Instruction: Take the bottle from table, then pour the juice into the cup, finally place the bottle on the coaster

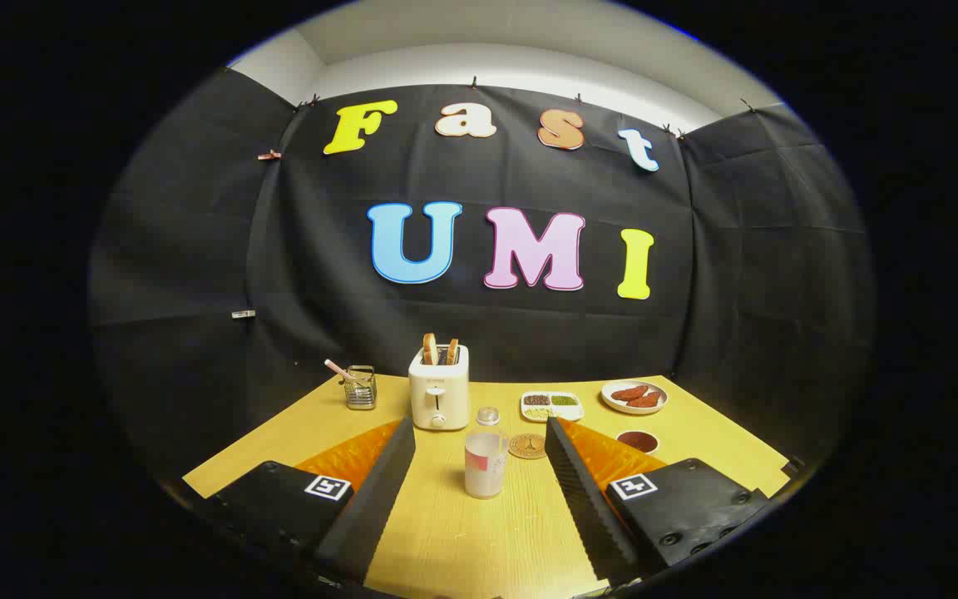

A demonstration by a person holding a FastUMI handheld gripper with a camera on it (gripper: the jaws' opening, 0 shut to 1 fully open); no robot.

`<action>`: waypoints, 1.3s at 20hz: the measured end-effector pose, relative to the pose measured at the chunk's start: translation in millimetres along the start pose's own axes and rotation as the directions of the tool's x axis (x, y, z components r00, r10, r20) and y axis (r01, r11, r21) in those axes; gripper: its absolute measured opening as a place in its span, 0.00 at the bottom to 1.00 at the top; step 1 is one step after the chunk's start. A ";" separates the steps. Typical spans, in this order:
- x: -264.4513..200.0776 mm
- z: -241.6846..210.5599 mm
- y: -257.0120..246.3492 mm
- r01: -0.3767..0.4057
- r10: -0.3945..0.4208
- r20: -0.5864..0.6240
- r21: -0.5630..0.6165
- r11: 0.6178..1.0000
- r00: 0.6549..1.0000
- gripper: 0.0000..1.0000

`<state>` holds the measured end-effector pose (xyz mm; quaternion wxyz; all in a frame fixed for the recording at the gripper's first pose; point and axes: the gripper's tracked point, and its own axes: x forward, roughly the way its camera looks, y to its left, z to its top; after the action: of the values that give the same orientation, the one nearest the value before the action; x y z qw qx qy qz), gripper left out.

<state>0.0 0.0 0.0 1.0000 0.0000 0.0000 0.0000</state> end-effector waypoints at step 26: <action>36.5 -47.0 -10.1 0.041 -0.038 -0.063 0.053 0.998 0.997 0.97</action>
<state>36.5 -10.1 -47.0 0.9990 0.0269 0.0309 -0.0198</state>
